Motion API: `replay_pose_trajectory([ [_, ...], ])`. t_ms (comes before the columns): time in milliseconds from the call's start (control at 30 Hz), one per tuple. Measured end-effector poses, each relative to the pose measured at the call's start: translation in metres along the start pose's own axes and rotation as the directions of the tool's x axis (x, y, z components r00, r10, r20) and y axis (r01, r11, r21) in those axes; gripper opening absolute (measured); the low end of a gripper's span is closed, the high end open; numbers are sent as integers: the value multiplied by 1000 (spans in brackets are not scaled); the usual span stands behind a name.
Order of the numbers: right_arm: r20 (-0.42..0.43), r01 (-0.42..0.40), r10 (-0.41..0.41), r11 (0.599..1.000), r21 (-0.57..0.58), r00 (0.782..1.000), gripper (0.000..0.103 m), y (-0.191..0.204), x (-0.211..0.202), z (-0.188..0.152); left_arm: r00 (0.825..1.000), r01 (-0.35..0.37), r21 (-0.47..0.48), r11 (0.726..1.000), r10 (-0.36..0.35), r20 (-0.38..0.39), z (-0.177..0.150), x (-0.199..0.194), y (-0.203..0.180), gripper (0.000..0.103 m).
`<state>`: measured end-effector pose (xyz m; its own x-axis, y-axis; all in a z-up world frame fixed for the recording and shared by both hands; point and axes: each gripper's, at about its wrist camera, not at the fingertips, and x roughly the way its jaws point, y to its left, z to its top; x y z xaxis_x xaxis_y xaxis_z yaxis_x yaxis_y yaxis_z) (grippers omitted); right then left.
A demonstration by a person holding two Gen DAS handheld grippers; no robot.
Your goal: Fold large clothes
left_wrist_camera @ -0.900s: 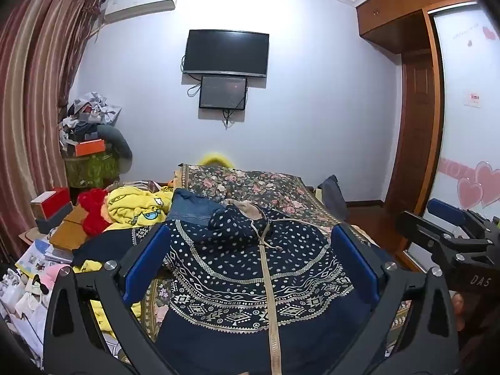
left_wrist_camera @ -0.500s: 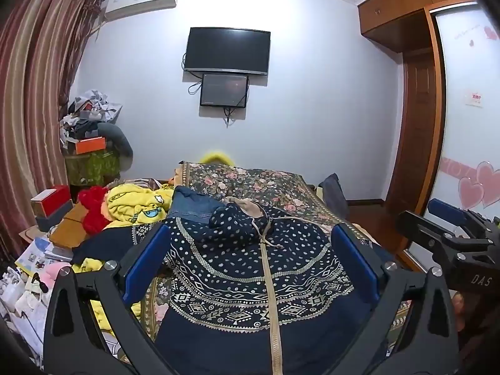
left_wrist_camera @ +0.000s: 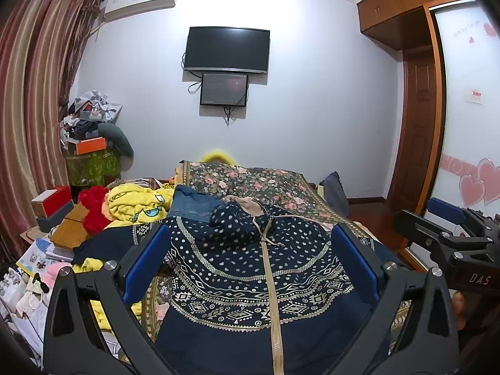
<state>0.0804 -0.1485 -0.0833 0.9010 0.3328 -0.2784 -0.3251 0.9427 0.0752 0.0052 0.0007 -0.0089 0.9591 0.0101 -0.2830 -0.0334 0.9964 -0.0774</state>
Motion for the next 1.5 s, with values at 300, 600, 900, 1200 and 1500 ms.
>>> replay_pose_trajectory([
  [300,-12,1,-1,1000,4,1000,103,-2,7,-4,1000,-4,-1,1000,4,-3,-1,1,2,103],
  [600,-15,0,0,1000,7,1000,103,-3,7,-2,1000,-6,-1,1000,6,-3,-1,2,2,103],
  [900,-17,0,0,1000,7,1000,103,-3,7,-1,1000,-11,-2,1000,11,-4,-2,2,1,103],
  [1200,-20,0,0,1000,8,1000,103,-3,6,-1,1000,-14,-6,1000,14,-9,-2,3,1,103],
  [1500,-23,1,0,1000,8,1000,103,-3,6,0,1000,-13,-5,1000,13,-12,-1,6,0,103],
])
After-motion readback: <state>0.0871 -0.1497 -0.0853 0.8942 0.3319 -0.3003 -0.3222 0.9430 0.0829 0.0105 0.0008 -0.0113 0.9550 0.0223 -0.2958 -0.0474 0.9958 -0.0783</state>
